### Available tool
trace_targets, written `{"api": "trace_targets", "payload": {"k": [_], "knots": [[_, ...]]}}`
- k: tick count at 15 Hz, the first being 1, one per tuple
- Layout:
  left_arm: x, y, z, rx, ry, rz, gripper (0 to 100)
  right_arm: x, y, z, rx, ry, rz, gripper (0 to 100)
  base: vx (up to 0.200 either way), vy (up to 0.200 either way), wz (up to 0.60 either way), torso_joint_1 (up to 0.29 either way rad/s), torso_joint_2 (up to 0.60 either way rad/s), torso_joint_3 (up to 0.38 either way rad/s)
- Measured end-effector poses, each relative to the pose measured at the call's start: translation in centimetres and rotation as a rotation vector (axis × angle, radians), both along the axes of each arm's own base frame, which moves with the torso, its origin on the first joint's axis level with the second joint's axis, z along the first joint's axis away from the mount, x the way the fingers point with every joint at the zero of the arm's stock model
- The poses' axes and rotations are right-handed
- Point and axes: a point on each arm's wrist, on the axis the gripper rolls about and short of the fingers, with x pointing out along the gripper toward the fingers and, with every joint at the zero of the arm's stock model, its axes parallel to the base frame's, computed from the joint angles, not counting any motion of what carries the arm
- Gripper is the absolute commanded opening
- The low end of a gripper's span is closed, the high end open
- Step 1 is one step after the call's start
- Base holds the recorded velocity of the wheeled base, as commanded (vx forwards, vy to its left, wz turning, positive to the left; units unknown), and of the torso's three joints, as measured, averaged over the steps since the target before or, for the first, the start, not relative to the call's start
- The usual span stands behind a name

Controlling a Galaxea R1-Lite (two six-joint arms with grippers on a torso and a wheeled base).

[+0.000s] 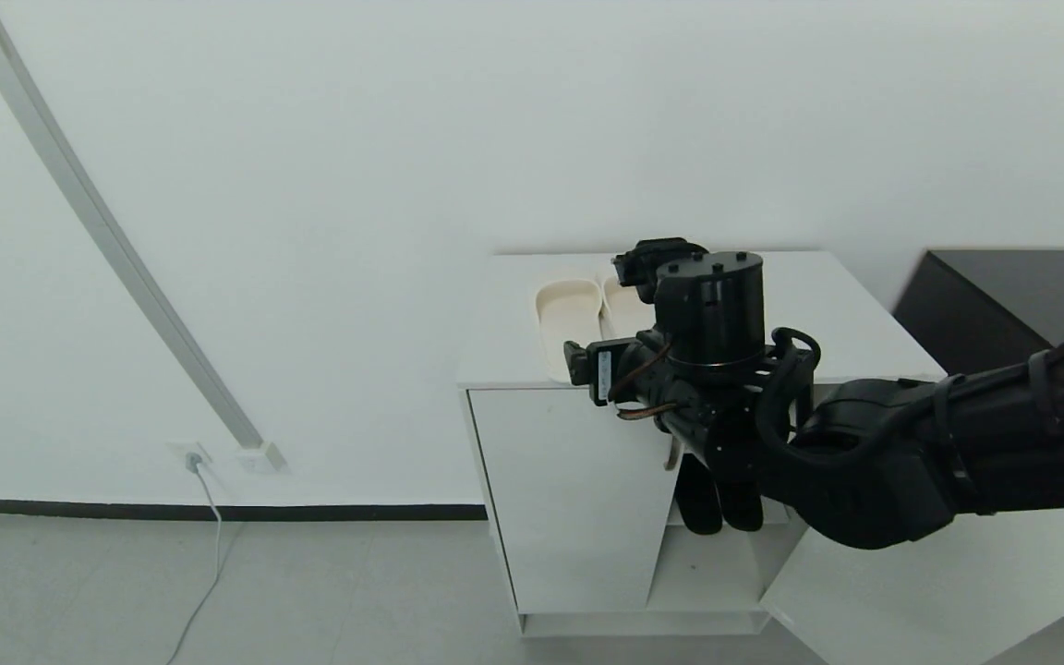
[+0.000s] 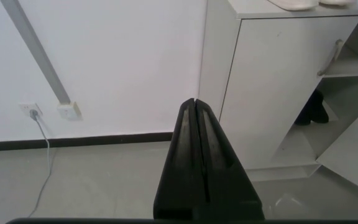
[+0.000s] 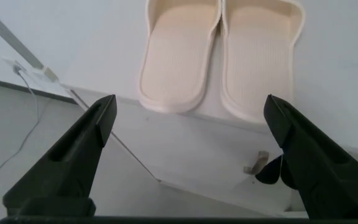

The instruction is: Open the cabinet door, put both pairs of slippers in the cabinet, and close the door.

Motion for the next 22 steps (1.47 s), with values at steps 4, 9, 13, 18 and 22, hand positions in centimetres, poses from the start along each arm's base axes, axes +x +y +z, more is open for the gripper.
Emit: {"api": "trace_targets", "payload": {"k": [4,9,13,18,22], "knots": [[0.0,0.0,0.0,0.0,0.0,0.001,0,0.4,0.3,-0.7,-0.002,0.0,-0.002,100,0.2,0.0,0.0,0.01,0.0,0.001],[0.0,0.0,0.0,0.0,0.0,0.0,0,1.3,1.0,-2.2,-0.022,0.018,-0.007,100,0.04,0.0,0.0,0.0,0.0,0.001],[0.0,0.0,0.0,-0.001,0.0,0.0,0,3.0,2.2,-2.9,-0.007,0.002,-0.017,100,0.0,0.0,0.0,0.0,0.0,0.0],[0.0,0.0,0.0,-0.003,0.0,0.002,0,6.5,2.7,-3.8,-0.008,-0.027,-0.061,100,0.0,0.0,0.0,0.0,0.0,0.0],[0.0,0.0,0.0,-0.002,0.0,0.001,0,8.3,2.6,-4.2,-0.007,-0.028,-0.087,0,0.0,0.0,0.0,0.0,0.0,0.0]]}}
